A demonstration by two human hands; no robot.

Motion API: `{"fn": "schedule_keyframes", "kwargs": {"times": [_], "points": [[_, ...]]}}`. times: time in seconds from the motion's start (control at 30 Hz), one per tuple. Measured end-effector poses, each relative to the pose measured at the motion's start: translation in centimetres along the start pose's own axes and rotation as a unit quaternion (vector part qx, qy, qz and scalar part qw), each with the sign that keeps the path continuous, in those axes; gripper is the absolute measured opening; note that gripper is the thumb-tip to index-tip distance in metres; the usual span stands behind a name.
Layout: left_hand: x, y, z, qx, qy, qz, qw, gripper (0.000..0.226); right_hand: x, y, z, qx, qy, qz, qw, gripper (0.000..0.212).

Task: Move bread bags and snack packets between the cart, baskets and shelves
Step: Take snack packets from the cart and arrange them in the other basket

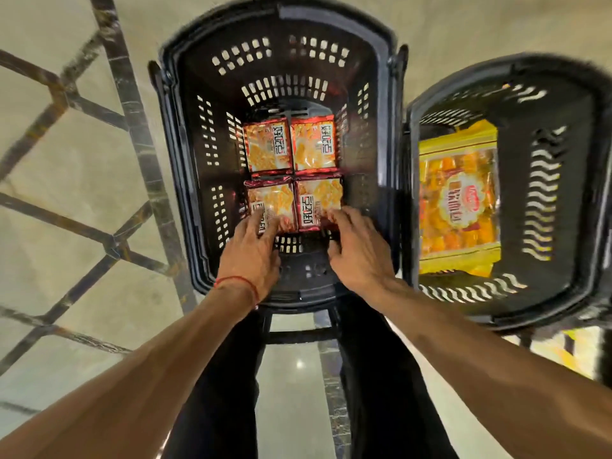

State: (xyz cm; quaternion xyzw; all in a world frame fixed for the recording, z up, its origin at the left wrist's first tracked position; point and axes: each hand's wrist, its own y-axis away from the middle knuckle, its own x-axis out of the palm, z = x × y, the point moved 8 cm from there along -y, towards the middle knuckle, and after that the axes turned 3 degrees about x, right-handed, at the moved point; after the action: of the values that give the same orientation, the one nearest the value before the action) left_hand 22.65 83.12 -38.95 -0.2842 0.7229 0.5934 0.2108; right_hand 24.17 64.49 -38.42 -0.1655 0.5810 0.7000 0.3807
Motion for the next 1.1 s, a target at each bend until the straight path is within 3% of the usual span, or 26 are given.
{"fn": "schedule_keyframes", "kwargs": {"times": [0.13, 0.43, 0.67, 0.87, 1.1], "points": [[-8.1, 7.7, -5.4, 0.037, -0.051, -0.055, 0.997, 0.067, -8.9, 8.6, 1.6, -0.059, 0.080, -0.053, 0.994, 0.060], [-17.5, 23.3, -14.4, 0.082, -0.097, -0.177, 0.976, 0.064, -22.3, 24.9, 1.3, -0.064, 0.125, -0.187, 0.972, 0.070], [-17.9, 33.9, -18.7, 0.158, -0.142, -0.245, 0.946, 0.066, -24.2, 37.6, -0.8, -0.038, 0.135, -0.267, 0.954, 0.072], [-16.3, 41.8, -23.4, 0.238, -0.190, -0.254, 0.918, 0.069, -24.1, 48.4, -3.8, -0.001, 0.088, -0.354, 0.931, 0.072], [-13.6, 47.7, -32.7, 0.318, -0.251, -0.259, 0.877, 0.072, -23.3, 58.0, -12.4, 0.070, 0.087, -0.407, 0.906, 0.073]]}}
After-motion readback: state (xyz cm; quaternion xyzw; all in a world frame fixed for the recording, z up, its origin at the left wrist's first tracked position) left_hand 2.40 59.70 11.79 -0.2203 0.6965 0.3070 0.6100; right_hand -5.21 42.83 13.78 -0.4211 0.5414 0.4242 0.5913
